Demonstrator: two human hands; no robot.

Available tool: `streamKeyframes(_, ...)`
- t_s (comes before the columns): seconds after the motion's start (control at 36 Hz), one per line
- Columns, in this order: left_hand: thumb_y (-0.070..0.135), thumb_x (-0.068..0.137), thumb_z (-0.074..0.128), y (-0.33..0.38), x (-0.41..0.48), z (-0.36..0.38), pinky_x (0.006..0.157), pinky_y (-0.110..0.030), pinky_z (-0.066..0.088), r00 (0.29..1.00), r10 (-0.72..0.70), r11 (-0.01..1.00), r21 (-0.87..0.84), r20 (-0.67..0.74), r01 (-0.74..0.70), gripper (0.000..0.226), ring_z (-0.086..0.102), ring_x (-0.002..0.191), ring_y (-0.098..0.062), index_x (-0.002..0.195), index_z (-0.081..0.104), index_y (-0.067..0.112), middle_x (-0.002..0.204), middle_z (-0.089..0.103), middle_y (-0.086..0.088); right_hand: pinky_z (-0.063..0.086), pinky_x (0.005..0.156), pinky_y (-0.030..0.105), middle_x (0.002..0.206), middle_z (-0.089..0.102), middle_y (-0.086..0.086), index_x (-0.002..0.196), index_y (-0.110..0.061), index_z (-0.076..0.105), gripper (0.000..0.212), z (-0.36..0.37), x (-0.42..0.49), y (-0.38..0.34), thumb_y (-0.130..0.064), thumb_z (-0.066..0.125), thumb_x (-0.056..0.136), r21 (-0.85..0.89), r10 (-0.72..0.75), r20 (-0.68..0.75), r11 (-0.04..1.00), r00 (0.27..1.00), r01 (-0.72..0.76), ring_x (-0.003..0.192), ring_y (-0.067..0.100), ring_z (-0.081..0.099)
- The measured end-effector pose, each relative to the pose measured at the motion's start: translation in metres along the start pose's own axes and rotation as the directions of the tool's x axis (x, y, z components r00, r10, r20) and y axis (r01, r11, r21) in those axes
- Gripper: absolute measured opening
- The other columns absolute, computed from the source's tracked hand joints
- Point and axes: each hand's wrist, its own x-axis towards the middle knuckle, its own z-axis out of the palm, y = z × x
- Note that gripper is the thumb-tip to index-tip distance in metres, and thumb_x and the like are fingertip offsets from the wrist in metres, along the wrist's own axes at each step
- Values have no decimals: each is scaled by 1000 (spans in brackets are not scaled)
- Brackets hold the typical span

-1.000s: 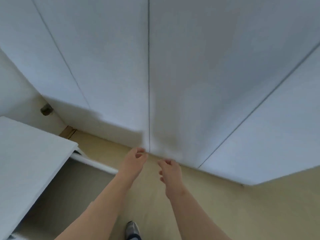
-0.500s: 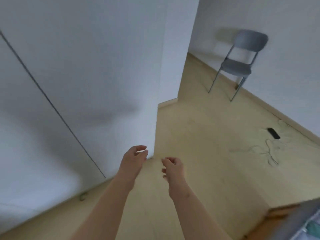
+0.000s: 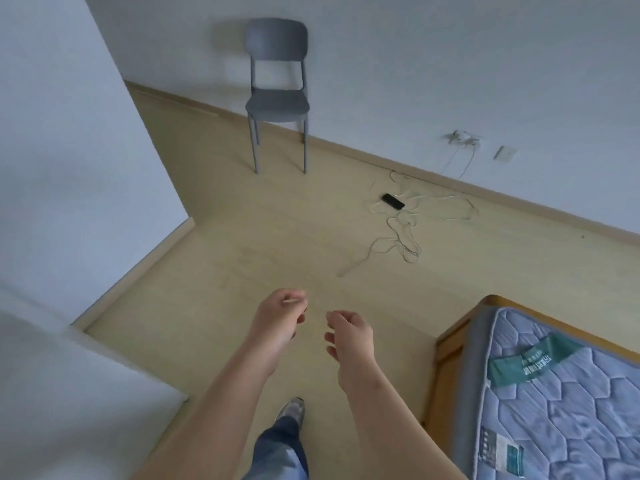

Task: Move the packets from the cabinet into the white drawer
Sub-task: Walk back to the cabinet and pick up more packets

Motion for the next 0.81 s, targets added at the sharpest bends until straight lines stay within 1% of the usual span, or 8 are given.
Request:
streamKeyframes(0.06,16,92,53,25,34,14,73,-28,45,1000,4,999,38,29,-5,10,62,89,-18,94,58,24,88,63,5,38,58,25,69,51,-1,84,-16,55,6,1,29,-29,-15,56,90,40,18,-23,999,1000,-17,62,14,46)
streamKeyframes(0.17,17,91,54,76,92,52,82,-33,47,995,27,992,123,93,-38,13,63,93,-22,87,58,28,86,64,3,39,59,25,71,51,-2,81,-17,54,9,-11,80,-89,-14,56,90,112,12,-79,994,997,-3,63,13,47)
streamKeyframes(0.25,16,91,54,109,130,96,75,-31,46,985,24,984,169,171,-54,10,62,87,-22,91,60,24,85,64,1,39,58,24,72,51,-2,86,-15,55,5,-35,114,-125,-14,55,90,191,25,-139,982,990,2,65,14,47)
streamKeyframes(0.44,13,91,55,168,205,222,63,-27,41,947,27,969,223,321,-103,12,59,79,-17,84,59,22,81,61,1,38,58,24,70,51,-1,81,-15,55,10,-125,202,-184,-13,55,91,345,82,-305,938,949,30,62,13,45)
streamKeyframes(0.56,13,90,55,204,239,308,65,-27,42,915,20,960,248,402,-130,13,60,81,-17,84,59,24,85,63,0,39,58,25,71,50,0,79,-17,53,13,-186,259,-226,-12,53,91,368,84,-348,928,934,53,63,13,45)
streamKeyframes(0.67,12,90,55,249,265,395,71,-29,42,887,26,956,247,461,-156,12,60,80,-16,85,58,22,85,64,-1,38,57,25,70,51,0,83,-14,55,7,-250,313,-280,-13,54,89,342,60,-382,936,922,81,63,14,45)
streamKeyframes(0.75,11,91,54,282,281,454,66,-27,41,863,31,953,244,504,-177,14,60,80,-15,85,58,24,85,63,-1,37,57,25,70,50,-1,87,-13,54,2,-293,347,-318,-13,54,89,353,52,-427,929,903,114,63,14,45)
streamKeyframes(0.81,13,91,53,300,292,490,68,-28,41,842,27,947,256,538,-194,14,61,83,-16,86,58,24,88,64,-1,36,57,26,69,49,-1,88,-13,54,2,-318,368,-338,-14,54,90,370,60,-440,921,896,120,63,14,44)
